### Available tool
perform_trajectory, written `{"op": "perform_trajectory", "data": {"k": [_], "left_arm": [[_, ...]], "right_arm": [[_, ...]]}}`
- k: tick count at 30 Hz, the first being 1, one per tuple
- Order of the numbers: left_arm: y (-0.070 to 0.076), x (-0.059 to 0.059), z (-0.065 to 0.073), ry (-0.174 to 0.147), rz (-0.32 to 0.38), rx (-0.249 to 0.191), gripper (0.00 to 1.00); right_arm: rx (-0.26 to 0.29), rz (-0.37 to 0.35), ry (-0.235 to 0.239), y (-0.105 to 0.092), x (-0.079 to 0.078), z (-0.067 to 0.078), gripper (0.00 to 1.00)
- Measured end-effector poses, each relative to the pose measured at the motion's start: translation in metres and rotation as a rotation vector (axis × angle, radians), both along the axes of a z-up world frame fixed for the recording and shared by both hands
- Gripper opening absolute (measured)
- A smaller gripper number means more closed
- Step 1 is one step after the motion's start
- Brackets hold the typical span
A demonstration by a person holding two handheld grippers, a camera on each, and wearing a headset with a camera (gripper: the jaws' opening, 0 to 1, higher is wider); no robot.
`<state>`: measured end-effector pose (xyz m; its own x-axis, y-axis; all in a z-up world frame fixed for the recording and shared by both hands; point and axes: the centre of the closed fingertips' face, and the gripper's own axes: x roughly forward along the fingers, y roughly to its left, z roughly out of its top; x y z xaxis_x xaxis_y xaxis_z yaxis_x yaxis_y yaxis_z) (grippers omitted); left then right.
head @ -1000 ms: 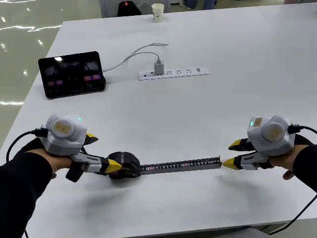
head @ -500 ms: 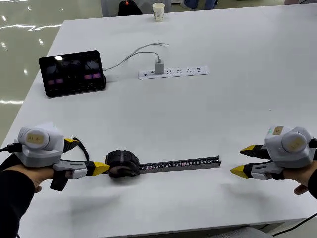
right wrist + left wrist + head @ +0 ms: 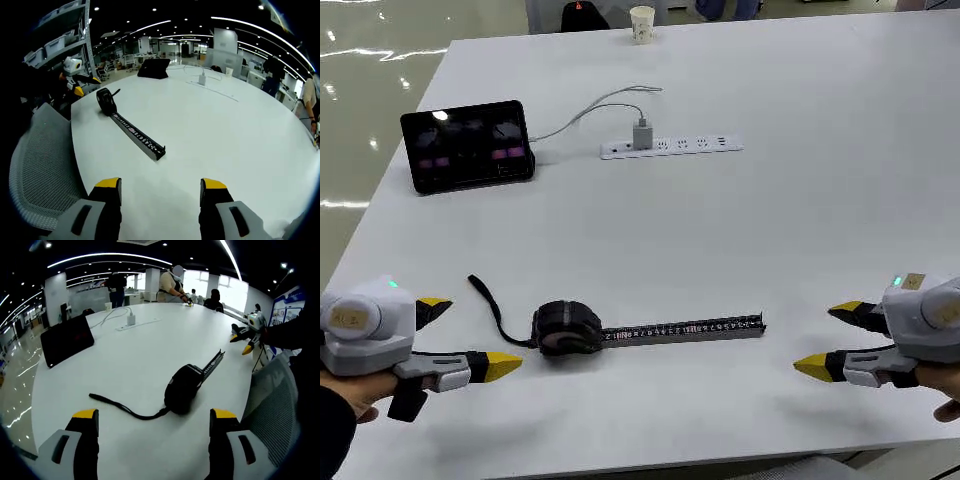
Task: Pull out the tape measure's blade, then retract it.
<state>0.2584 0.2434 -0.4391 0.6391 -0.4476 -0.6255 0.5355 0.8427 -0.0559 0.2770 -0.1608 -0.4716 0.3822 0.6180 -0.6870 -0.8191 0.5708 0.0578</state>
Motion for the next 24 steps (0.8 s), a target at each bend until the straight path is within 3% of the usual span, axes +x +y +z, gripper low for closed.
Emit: {"op": "perform_trajectory", "data": {"k": [6, 15, 24], "left_arm": [[0.003, -0.004, 0.001, -0.023, 0.004, -0.001, 0.99], [0.013, -0.013, -0.002, -0.02, 0.034, -0.01, 0.99], [0.021, -0.022, -0.003, -0.036, 0.047, -0.012, 0.99]], "right_arm": [[0.002, 0.006, -0.037, -0.005, -0.003, 0.006, 0.73], [0.018, -0.024, -0.049, -0.016, -0.007, 0.004, 0.9], [0.009, -0.044, -0.056, -0.027, -0.011, 0.001, 0.99]]}}
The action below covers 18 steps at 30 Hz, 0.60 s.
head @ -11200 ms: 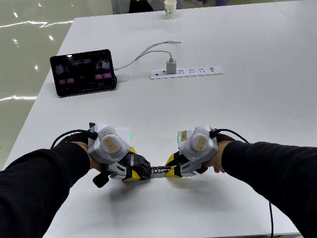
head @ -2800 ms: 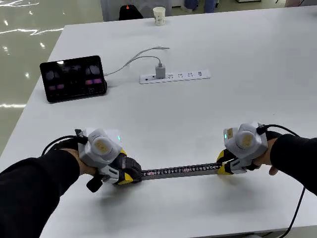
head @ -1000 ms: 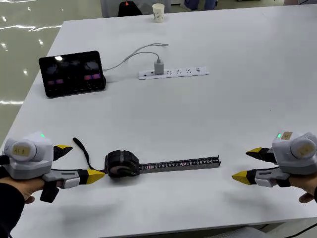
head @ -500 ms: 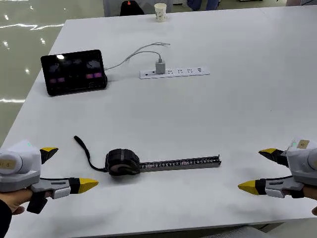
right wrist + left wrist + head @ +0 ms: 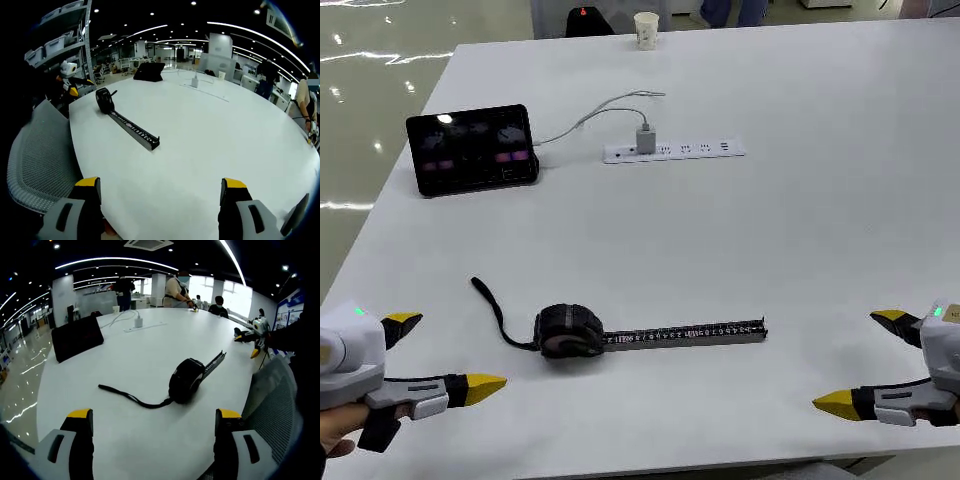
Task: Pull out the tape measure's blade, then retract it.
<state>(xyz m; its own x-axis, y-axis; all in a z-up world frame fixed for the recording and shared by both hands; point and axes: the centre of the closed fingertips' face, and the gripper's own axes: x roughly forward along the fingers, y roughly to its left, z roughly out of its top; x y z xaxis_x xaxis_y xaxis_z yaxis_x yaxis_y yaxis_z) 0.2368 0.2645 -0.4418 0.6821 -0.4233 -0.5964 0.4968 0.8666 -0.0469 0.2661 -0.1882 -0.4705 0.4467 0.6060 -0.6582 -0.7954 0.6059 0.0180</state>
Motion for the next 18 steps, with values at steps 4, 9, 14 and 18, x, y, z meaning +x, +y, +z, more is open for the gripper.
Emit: {"op": "perform_trajectory", "data": {"k": [4, 9, 14, 18], "left_arm": [[0.002, -0.0027, -0.0006, 0.0, 0.004, 0.005, 0.99], [0.0027, -0.0041, -0.0005, 0.0, 0.006, 0.007, 0.99], [0.001, -0.0044, -0.0001, -0.006, 0.0, 0.011, 0.99], [-0.001, -0.0048, 0.0006, -0.008, -0.007, 0.013, 0.99]], "right_arm": [[-0.002, 0.007, -0.003, -0.0015, -0.0008, 0.0, 0.99], [-0.006, 0.015, -0.009, -0.0024, -0.0021, 0.0011, 0.99], [-0.013, 0.02, -0.005, -0.0027, -0.0041, -0.0008, 0.99], [-0.018, 0.02, -0.008, -0.0037, -0.0045, -0.0007, 0.99]]}}
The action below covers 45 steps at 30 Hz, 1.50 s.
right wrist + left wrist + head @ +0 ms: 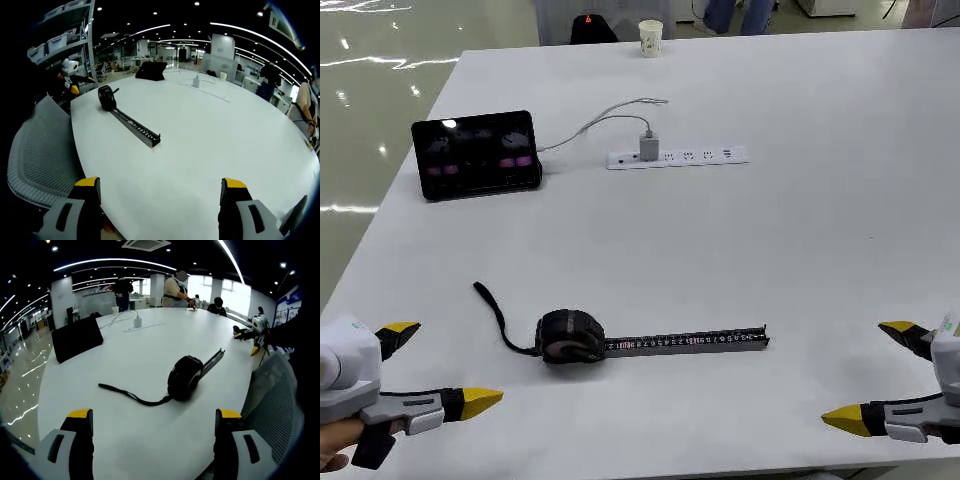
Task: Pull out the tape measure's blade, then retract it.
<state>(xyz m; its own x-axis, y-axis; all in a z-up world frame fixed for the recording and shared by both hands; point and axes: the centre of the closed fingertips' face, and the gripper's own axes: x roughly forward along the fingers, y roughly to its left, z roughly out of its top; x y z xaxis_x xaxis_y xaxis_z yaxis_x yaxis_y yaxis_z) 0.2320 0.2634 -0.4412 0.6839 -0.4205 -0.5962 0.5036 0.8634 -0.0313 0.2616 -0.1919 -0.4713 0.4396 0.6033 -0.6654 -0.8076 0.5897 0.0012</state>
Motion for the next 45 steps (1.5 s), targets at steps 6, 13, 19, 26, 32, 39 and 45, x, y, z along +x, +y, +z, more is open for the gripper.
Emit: {"op": "perform_trajectory", "data": {"k": [6, 13, 19, 26, 32, 39, 45], "left_arm": [[0.001, 0.003, 0.002, -0.02, 0.001, 0.032, 0.99], [-0.007, 0.007, 0.006, -0.035, 0.005, 0.025, 0.99], [-0.018, 0.008, 0.008, -0.037, 0.003, 0.002, 0.99], [-0.033, 0.005, 0.006, -0.033, 0.005, 0.019, 0.99], [-0.053, 0.007, 0.008, -0.029, 0.004, -0.014, 0.99], [-0.067, 0.014, 0.009, -0.037, -0.002, 0.004, 0.99], [-0.075, 0.018, 0.011, -0.021, 0.001, 0.002, 0.99]], "right_arm": [[-0.002, 0.003, 0.005, -0.002, -0.001, 0.0, 0.99], [-0.002, -0.003, 0.01, -0.004, 0.0, 0.001, 0.99], [-0.004, 0.003, 0.015, -0.003, 0.001, 0.001, 0.99], [0.016, 0.006, 0.024, 0.004, 0.008, 0.008, 0.99], [-0.048, 0.05, 0.026, 0.004, 0.014, -0.001, 0.99], [-0.075, 0.095, 0.016, 0.011, 0.023, 0.001, 0.99], [-0.098, 0.15, 0.007, 0.019, 0.032, 0.004, 0.99]]}}
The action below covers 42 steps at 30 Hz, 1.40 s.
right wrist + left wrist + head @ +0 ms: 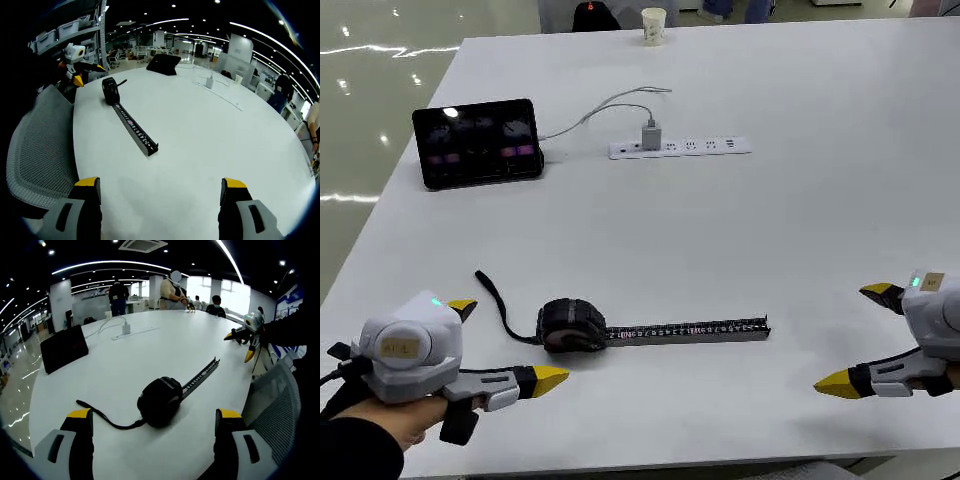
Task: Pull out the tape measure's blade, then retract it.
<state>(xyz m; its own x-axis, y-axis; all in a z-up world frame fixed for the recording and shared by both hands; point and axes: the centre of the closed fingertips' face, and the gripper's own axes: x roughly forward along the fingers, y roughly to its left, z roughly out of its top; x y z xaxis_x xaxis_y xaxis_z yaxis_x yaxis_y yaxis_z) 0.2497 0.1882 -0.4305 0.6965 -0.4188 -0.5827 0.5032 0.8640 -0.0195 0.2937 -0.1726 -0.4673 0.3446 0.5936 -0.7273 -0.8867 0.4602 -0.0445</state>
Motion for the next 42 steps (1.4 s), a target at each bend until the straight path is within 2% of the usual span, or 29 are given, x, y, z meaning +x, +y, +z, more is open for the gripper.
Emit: {"op": "perform_trajectory", "data": {"k": [7, 9, 12, 15, 20, 23, 26, 30, 32, 35, 38, 42], "left_arm": [[-0.019, 0.004, 0.0, -0.003, -0.019, 0.003, 0.99], [-0.022, 0.005, -0.001, -0.004, -0.027, -0.001, 0.99], [-0.028, 0.005, -0.004, -0.003, -0.036, 0.014, 0.99], [-0.037, 0.005, -0.006, 0.001, -0.042, 0.001, 0.99], [-0.046, 0.008, -0.011, 0.002, -0.024, -0.01, 0.99], [-0.047, 0.009, -0.016, 0.016, -0.007, 0.017, 0.99], [-0.052, 0.011, -0.015, 0.006, 0.0, 0.006, 0.99], [-0.055, 0.014, -0.017, 0.003, 0.029, 0.001, 0.99], [-0.054, 0.018, -0.018, -0.005, 0.067, -0.008, 0.99], [-0.045, 0.024, -0.02, 0.001, 0.148, -0.001, 0.99], [-0.04, 0.029, -0.024, 0.012, 0.215, -0.03, 0.99], [-0.044, 0.029, -0.03, 0.015, 0.207, -0.03, 0.99]], "right_arm": [[-0.036, 0.082, -0.007, 0.013, 0.01, 0.003, 0.99], [-0.032, 0.139, -0.034, 0.02, 0.012, 0.004, 0.99], [-0.055, 0.161, -0.002, 0.022, 0.01, 0.001, 0.99], [-0.08, 0.187, 0.016, 0.024, 0.011, -0.004, 0.99], [-0.106, 0.234, 0.025, 0.031, 0.012, -0.006, 0.99], [-0.135, 0.276, 0.027, 0.033, 0.012, -0.009, 0.99], [-0.134, 0.291, 0.031, 0.037, 0.017, -0.009, 0.99], [-0.148, 0.308, 0.053, 0.042, 0.019, -0.012, 0.99], [-0.154, 0.326, 0.059, 0.045, 0.019, -0.013, 0.99], [-0.165, 0.342, 0.076, 0.046, 0.023, -0.017, 0.99], [-0.169, 0.354, 0.09, 0.051, 0.024, -0.019, 0.99], [-0.182, 0.38, 0.102, 0.057, 0.022, -0.023, 0.99]]}}
